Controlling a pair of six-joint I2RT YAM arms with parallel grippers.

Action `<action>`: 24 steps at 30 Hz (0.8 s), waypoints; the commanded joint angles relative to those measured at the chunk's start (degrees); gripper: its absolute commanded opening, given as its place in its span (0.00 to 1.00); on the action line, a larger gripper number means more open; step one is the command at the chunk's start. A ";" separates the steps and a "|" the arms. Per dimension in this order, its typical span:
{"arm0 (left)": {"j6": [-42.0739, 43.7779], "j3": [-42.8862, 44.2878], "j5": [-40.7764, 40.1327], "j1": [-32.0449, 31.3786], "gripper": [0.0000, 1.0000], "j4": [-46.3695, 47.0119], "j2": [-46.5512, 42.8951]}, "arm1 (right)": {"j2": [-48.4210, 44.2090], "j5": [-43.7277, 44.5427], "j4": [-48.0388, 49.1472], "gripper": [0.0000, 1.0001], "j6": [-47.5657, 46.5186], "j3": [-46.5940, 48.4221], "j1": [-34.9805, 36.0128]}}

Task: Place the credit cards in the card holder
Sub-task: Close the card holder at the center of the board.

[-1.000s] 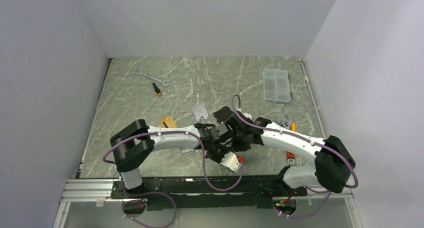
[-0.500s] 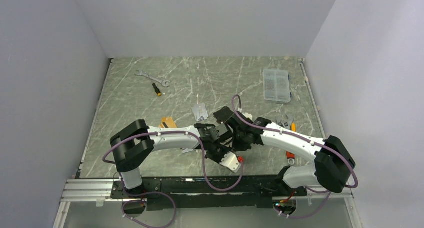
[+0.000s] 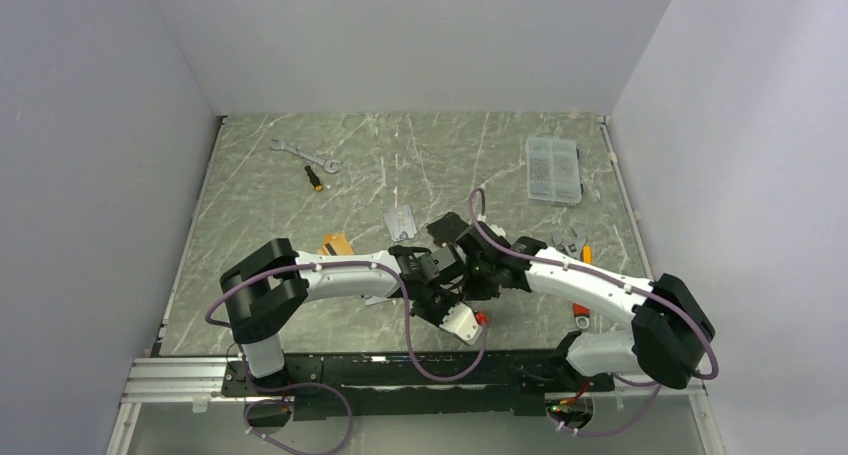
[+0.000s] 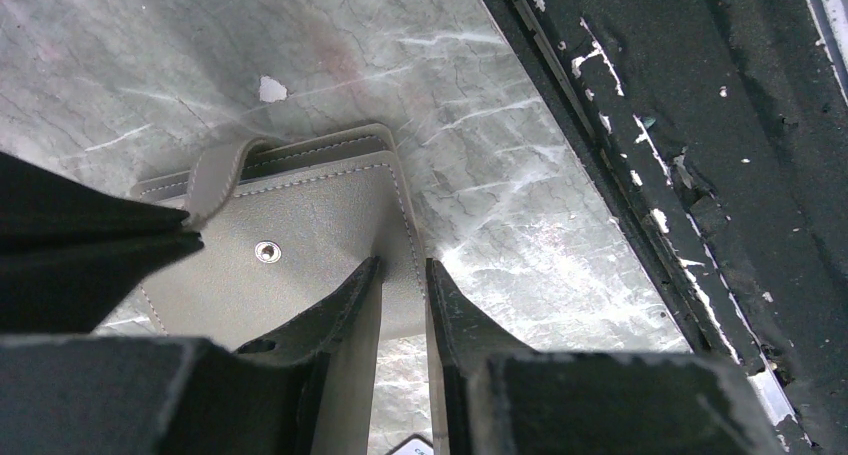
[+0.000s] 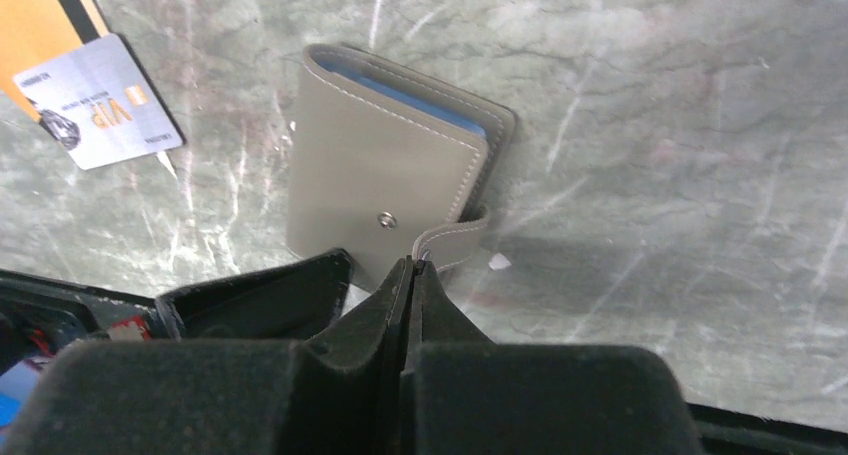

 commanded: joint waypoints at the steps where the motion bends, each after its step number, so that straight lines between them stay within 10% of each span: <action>1: -0.01 -0.60 1.33 -0.87 0.26 -3.33 -0.05 | 1.92 -2.54 7.12 0.00 1.41 -0.87 -0.47; 24: 0.02 -0.56 1.08 -0.96 0.25 -3.56 0.04 | 6.53 -7.19 14.44 0.00 1.55 -4.34 -3.44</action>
